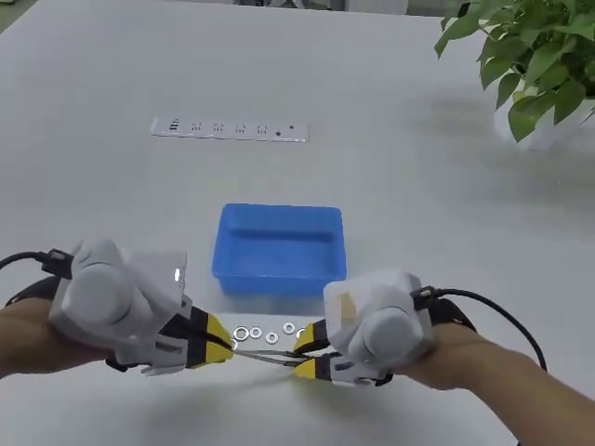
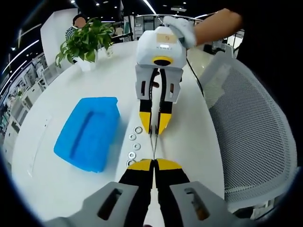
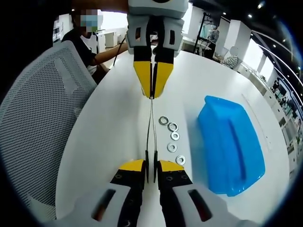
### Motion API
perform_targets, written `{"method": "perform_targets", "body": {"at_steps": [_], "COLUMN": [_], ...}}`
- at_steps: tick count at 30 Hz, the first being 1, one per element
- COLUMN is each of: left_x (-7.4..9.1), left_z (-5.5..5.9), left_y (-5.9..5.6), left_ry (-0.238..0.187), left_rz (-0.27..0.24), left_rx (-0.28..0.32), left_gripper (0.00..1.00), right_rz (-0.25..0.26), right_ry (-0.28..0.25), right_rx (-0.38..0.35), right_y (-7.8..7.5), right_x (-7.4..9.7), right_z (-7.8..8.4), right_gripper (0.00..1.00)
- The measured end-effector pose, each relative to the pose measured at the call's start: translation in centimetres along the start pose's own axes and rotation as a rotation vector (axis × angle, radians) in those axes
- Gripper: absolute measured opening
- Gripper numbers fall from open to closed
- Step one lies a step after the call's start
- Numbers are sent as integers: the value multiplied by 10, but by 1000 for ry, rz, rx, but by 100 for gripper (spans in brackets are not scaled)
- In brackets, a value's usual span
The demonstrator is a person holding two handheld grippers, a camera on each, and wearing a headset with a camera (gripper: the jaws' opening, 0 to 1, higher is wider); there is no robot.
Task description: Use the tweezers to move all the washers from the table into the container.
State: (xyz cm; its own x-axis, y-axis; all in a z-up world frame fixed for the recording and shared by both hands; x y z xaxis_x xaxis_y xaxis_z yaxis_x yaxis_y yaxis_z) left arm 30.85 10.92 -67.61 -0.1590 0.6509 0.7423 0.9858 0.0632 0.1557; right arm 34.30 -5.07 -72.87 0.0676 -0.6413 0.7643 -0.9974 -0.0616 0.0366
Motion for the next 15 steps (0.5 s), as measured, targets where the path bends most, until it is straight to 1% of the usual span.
{"method": "perform_targets", "body": {"at_steps": [7, 9, 15], "left_x": [8, 9, 14], "left_z": [-14, -16, -31], "left_y": [3, 3, 6], "left_ry": [-3, -4, -28], "left_rz": [7, 8, 9], "left_rx": [-27, -34, -56], "left_gripper": [5, 5, 5], "right_rz": [-4, -6, -7], "right_ry": [-11, -18, -42], "right_rx": [-6, -12, -38], "right_y": [3, 4, 8], "right_x": [-1, -1, -1], "right_z": [-3, -3, -6], "right_gripper": [12, 12, 12]}}
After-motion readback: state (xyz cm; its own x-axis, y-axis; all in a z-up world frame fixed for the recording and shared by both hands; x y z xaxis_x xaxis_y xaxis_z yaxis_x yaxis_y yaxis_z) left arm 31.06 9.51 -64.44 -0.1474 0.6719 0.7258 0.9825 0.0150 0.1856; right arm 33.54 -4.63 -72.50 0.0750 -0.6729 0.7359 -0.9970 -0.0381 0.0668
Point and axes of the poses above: the centre of the closed fingertips' face, and the gripper's own axes: x roughly backward along the fingers, y roughly to its left, z roughly out of its underside, the point moved 9 cm from there along x, roughly backward along the fingers, and after that the axes turned 12 degrees about -x, right-handed, at the moved point
